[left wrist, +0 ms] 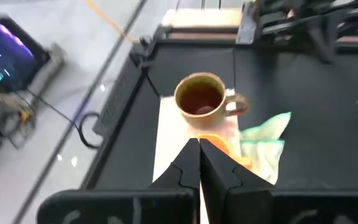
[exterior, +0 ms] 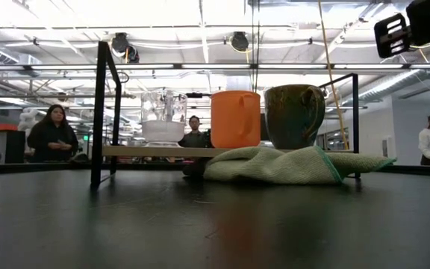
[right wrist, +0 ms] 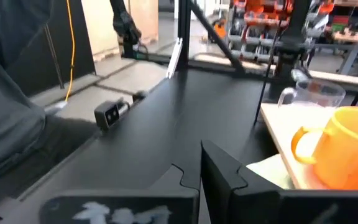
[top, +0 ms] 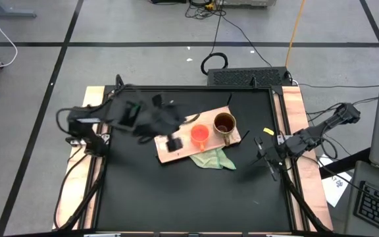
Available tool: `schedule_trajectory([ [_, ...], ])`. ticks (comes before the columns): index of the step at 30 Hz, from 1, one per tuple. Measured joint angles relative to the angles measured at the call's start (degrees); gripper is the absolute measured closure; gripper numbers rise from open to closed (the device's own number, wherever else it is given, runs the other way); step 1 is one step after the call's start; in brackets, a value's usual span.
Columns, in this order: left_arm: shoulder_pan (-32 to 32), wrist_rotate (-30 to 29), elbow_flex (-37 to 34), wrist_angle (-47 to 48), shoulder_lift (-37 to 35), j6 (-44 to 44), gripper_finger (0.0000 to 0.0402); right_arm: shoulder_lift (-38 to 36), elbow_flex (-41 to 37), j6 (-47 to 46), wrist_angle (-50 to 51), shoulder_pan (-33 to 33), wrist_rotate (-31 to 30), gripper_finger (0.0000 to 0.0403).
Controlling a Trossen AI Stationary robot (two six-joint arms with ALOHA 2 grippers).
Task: Stack small to large cups/mugs on shelf
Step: Return to Home Position
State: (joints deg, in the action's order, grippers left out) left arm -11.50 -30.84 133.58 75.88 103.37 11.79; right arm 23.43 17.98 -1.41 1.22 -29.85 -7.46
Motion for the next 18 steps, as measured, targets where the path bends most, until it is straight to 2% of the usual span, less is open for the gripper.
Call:
schedule_trajectory([
  [3,-5.62,-5.21,-1.33,-0.32,-2.11,0.78,0.04,-2.02,0.0,0.24,0.33,-0.04,-0.04,0.0403],
  [7,-12.57,-11.51,-9.81,-1.39,-7.16,4.79,0.04,-3.5,0.0,0.61,0.63,-0.06,-1.82,0.0403],
  [13,-20.04,-17.71,-32.63,-10.0,-19.18,12.44,0.0401,-5.07,0.0,0.31,1.02,-0.06,-2.66,0.0403],
  [18,-22.43,-19.09,-54.35,-24.6,-31.73,14.72,0.0401,-5.63,0.0,0.2,2.34,-0.04,-4.67,0.0403],
])
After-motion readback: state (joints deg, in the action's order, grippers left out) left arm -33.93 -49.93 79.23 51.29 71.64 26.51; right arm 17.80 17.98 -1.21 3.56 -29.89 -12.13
